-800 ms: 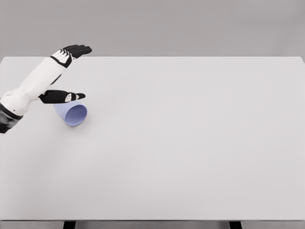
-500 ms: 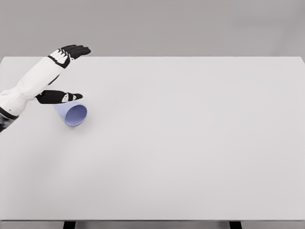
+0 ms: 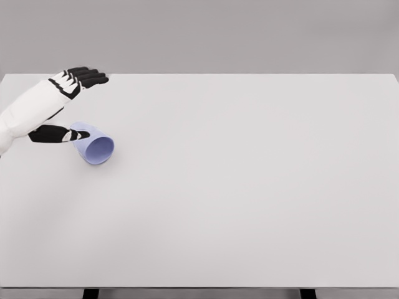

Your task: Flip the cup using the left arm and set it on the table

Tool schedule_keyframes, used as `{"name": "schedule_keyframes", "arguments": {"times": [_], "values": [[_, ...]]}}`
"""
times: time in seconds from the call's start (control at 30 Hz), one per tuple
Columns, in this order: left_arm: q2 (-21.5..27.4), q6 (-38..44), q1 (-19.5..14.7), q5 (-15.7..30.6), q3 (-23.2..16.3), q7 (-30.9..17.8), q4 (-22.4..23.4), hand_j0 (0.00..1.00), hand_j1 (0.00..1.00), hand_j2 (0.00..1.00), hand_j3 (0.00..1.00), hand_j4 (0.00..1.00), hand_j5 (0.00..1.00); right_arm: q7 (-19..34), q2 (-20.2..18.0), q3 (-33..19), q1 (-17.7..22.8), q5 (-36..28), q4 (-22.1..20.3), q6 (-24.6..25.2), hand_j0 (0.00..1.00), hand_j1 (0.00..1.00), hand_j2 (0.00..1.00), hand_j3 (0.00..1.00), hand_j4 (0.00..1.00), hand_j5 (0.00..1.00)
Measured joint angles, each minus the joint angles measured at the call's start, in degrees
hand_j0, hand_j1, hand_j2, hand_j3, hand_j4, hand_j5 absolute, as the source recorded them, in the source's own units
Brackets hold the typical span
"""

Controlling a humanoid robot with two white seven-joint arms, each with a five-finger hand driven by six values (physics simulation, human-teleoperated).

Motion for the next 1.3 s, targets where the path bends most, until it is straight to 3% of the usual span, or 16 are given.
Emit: {"name": "schedule_keyframes", "arguments": {"times": [0.13, 0.27, 0.43, 0.63, 0.73, 0.93, 1.07, 1.3], "values": [[3.9, 0.2, -0.2, -0.1, -2.0, -0.2, 0.8, 1.00, 1.00, 1.00, 1.00, 1.00, 1.00, 0.0, 0.0, 0.0, 0.0, 0.0, 0.0, 0.0, 1.00, 1.00, 1.00, 1.00, 1.00, 1.00], [5.7, 1.2, -0.9, -0.5, -3.6, -4.0, 2.9, 1.00, 1.00, 1.00, 1.00, 1.00, 1.00, 0.0, 0.0, 0.0, 0.0, 0.0, 0.0, 0.0, 1.00, 1.00, 1.00, 1.00, 1.00, 1.00], [6.4, 1.7, -2.1, -2.7, -4.1, -8.9, 5.3, 1.00, 1.00, 1.00, 1.00, 1.00, 1.00, 0.0, 0.0, 0.0, 0.0, 0.0, 0.0, 0.0, 1.00, 1.00, 1.00, 1.00, 1.00, 1.00], [6.1, 1.4, -3.0, -3.3, -6.2, -10.3, 6.3, 1.00, 1.00, 1.00, 1.00, 1.00, 1.00, 0.0, 0.0, 0.0, 0.0, 0.0, 0.0, 0.0, 1.00, 1.00, 1.00, 1.00, 1.00, 1.00], [5.6, 1.3, -3.2, -2.7, -7.2, -10.5, 7.3, 1.00, 1.00, 1.00, 1.00, 1.00, 1.00, 0.0, 0.0, 0.0, 0.0, 0.0, 0.0, 0.0, 1.00, 1.00, 1.00, 1.00, 1.00, 1.00], [4.6, 2.4, -9.9, 2.1, -12.4, -10.5, 12.1, 1.00, 1.00, 1.00, 1.00, 1.00, 1.00, 0.0, 0.0, 0.0, 0.0, 0.0, 0.0, 0.0, 1.00, 1.00, 1.00, 1.00, 1.00, 1.00], [3.8, 5.4, -10.3, 3.7, -15.2, -10.5, 14.1, 1.00, 1.00, 1.00, 1.00, 1.00, 1.00, 0.0, 0.0, 0.0, 0.0, 0.0, 0.0, 0.0, 1.00, 1.00, 1.00, 1.00, 1.00, 1.00], [3.5, 6.7, -10.4, 4.2, -16.2, -10.6, 15.4, 1.00, 1.00, 1.00, 1.00, 1.00, 1.00, 0.0, 0.0, 0.0, 0.0, 0.0, 0.0, 0.0, 1.00, 1.00, 1.00, 1.00, 1.00, 1.00]]}}
